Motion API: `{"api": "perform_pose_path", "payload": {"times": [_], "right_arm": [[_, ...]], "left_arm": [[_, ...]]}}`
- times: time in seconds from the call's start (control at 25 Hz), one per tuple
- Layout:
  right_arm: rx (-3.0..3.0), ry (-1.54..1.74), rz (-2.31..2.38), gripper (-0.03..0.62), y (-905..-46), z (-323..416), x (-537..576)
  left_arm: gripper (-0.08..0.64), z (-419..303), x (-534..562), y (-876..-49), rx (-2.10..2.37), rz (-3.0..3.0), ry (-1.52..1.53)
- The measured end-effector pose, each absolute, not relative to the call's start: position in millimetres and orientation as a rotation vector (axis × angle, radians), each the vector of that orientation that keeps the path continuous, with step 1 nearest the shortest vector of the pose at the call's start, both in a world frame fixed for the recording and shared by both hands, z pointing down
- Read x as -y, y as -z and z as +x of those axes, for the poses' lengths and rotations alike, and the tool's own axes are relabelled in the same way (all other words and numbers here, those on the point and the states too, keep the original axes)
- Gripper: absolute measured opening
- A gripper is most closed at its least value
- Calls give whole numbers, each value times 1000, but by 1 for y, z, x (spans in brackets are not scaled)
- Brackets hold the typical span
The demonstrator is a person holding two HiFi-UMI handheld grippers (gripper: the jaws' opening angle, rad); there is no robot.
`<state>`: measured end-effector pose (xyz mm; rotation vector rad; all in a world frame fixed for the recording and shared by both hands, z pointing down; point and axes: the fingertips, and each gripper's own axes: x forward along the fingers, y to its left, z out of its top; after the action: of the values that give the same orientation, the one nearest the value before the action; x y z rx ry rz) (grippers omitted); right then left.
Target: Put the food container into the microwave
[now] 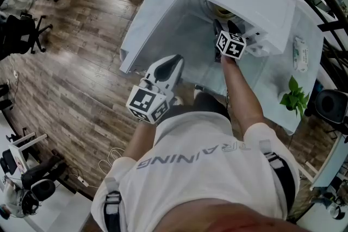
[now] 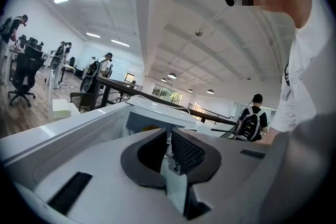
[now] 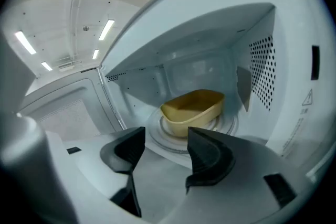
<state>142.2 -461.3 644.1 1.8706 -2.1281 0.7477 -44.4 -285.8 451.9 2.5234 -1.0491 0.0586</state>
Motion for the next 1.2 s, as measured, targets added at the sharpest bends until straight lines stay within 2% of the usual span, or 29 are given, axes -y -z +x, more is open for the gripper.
{"api": "perform_pose_path", "payload": {"times": [0.16, 0.52, 0.92, 1.2], "right_arm": [[2148, -649, 1849, 203, -628, 133, 445], [2230, -450, 1817, 119, -577, 111, 396], [2319, -377, 1832, 43, -527, 119, 319], [2381, -287, 1824, 26, -475, 128, 262]], "left_arm": [[52, -46, 276, -447, 1037, 2540, -54], [52, -48, 250, -433, 1011, 2615, -63], [52, -54, 226, -420, 1028, 2700, -73], [51, -50, 205, -413, 999, 2738, -45]]}}
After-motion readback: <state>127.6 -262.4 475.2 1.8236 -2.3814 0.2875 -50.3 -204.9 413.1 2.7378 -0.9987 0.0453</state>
